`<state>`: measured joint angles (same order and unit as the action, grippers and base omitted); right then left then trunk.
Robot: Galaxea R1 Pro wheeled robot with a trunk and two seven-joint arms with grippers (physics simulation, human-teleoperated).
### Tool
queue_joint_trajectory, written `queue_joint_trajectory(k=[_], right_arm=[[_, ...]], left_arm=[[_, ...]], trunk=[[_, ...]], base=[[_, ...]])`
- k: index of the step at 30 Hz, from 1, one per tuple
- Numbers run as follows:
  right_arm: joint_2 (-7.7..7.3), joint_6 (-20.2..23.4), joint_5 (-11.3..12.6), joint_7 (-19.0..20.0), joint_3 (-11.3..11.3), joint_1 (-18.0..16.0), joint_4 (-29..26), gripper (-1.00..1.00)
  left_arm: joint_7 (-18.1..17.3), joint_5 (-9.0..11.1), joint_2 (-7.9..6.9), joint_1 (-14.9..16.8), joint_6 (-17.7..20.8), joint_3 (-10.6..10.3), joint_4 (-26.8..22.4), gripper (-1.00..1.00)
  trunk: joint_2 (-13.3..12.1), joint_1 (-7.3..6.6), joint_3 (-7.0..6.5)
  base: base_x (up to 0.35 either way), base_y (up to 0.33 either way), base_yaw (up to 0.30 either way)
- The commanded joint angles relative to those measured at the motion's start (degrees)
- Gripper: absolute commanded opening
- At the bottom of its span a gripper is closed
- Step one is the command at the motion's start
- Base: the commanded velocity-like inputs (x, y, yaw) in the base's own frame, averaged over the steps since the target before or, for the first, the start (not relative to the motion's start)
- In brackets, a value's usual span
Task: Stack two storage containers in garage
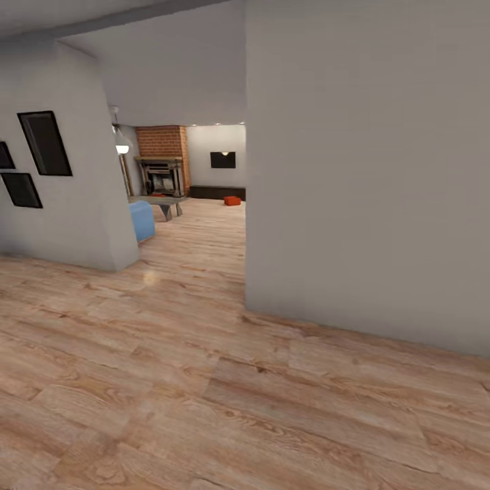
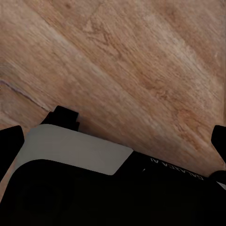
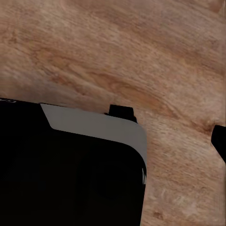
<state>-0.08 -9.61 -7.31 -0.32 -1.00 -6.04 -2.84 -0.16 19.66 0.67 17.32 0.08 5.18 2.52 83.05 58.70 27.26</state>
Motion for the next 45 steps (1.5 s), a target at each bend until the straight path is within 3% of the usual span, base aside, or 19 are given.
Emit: queue_joint_trajectory(k=[1, 20, 45], right_arm=[[-0.01, -0.15, -0.34, -0.03, -0.05, -0.02, 0.03, 1.00], [0.01, -0.15, -0.34, -0.03, -0.05, -0.02, 0.03, 1.00], [-0.01, -0.15, -0.34, -0.03, -0.05, -0.02, -0.06, 1.00]], left_arm=[[-0.02, 0.03, -0.03, 0.08, 0.01, 0.45, 0.12, 1.00], [-0.02, 0.02, -0.05, 0.08, 0.01, 0.45, 0.12, 1.00], [-0.02, 0.02, -0.04, 0.08, 0.01, 0.45, 0.12, 1.00]], trunk=[[0.03, 0.03, 0.06], [0.03, 0.03, 0.09], [0.03, 0.03, 1.24]], base=[[0.342, 0.000, 0.280], [0.342, 0.000, 0.280], [0.342, 0.000, 0.240]])
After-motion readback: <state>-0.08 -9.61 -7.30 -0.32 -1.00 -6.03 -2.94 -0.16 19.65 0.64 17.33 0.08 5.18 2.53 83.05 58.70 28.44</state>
